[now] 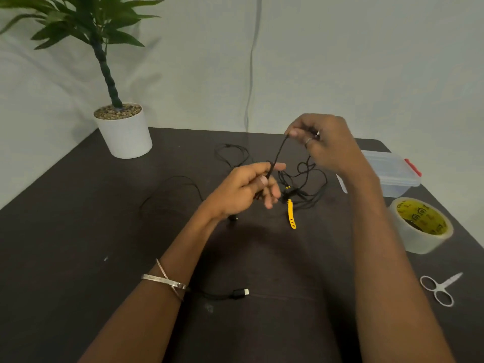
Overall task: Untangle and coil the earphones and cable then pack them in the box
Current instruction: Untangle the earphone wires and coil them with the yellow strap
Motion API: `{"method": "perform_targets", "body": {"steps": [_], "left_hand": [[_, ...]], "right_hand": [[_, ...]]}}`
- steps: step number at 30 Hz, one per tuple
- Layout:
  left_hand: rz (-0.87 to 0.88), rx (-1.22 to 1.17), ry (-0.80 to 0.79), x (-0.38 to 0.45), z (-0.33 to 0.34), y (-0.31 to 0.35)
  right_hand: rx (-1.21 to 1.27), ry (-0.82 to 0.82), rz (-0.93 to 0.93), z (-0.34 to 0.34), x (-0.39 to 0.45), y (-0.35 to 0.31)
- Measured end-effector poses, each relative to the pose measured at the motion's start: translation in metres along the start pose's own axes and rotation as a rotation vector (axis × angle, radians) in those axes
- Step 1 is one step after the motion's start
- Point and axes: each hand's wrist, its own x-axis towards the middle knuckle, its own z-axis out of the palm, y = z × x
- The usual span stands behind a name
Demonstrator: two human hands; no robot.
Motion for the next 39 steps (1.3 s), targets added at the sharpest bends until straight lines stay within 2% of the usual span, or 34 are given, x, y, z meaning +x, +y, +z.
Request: {"method": "perform_targets", "body": {"steps": [3, 5, 9, 12, 17, 20, 23, 26, 33, 37, 39], "left_hand": [[0.009, -0.456, -0.184, 0.000, 0.001, 0.008], [0.072, -0.713, -0.191, -0.001, 0.001, 0.012], [0.225, -1.037, 0.028, 0.001, -0.013, 0.014], [0.289, -1.094, 0.209, 0.001, -0.028, 0.014], [0.106, -0.810, 0.646, -0.001, -0.043, 0.003], [-0.035, -0.438, 0.787, 0.000, -0.050, -0.010], [-0.113, -0.074, 0.700, 0.001, -0.042, -0.021], [-0.095, 0.200, 0.606, 0.004, -0.029, -0.019], [-0.126, 0.492, 0.424, 0.000, -0.022, 0.002], [-0.205, 0.566, 0.330, 0.007, -0.025, -0.005], [-0.156, 0.697, 0.244, 0.004, -0.031, -0.011]], "right_hand": [[0.073, 0.039, 0.008, 0.015, 0.001, 0.008], [0.119, -0.010, 0.004, 0.027, -0.001, 0.008], [0.172, -0.237, 0.019, 0.050, -0.006, -0.003], [0.206, -0.492, 0.066, 0.070, -0.009, -0.014], [0.174, -0.746, 0.117, 0.072, -0.009, -0.028], [0.103, -0.820, 0.118, 0.057, -0.007, -0.031], [0.080, -0.741, 0.131, 0.044, -0.006, -0.036], [0.053, -0.600, 0.122, 0.029, -0.004, -0.031], [0.240, -0.359, 0.208, -0.007, -0.008, -0.006], [0.109, -0.273, 0.196, -0.009, -0.008, 0.002], [0.035, -0.298, 0.177, -0.011, -0.009, 0.003]]}}
